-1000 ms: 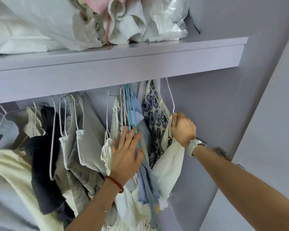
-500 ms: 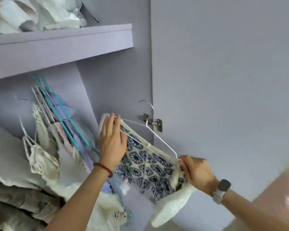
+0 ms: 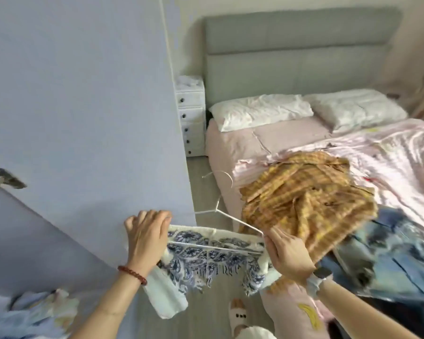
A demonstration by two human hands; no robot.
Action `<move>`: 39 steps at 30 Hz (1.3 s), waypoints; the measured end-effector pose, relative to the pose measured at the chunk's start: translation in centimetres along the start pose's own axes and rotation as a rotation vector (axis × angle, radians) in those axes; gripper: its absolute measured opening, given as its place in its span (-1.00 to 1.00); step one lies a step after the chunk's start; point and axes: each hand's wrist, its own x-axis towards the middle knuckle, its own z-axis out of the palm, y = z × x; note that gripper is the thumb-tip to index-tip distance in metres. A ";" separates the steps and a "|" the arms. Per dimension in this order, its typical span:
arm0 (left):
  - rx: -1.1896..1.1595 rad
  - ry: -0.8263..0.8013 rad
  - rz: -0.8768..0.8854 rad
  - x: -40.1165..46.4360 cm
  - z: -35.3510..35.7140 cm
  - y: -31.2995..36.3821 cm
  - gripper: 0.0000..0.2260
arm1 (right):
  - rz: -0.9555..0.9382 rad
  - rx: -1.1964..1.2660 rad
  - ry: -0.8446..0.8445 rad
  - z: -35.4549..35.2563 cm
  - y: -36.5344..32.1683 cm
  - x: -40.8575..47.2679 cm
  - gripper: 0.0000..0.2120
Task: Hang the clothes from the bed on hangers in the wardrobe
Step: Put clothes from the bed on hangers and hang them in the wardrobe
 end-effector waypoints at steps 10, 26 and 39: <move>-0.345 -0.078 0.235 5.5 7.4 18.9 -0.93 | 0.471 -0.308 0.341 -8.4 9.5 -9.9 -0.50; -0.416 -0.489 0.736 14.5 26.9 58.4 -0.56 | 1.279 -0.411 0.611 -17.3 38.9 -20.5 -0.88; 0.217 -1.171 0.821 8.3 46.0 60.1 -0.42 | 1.712 -0.183 -0.004 -8.9 57.2 -26.8 -0.78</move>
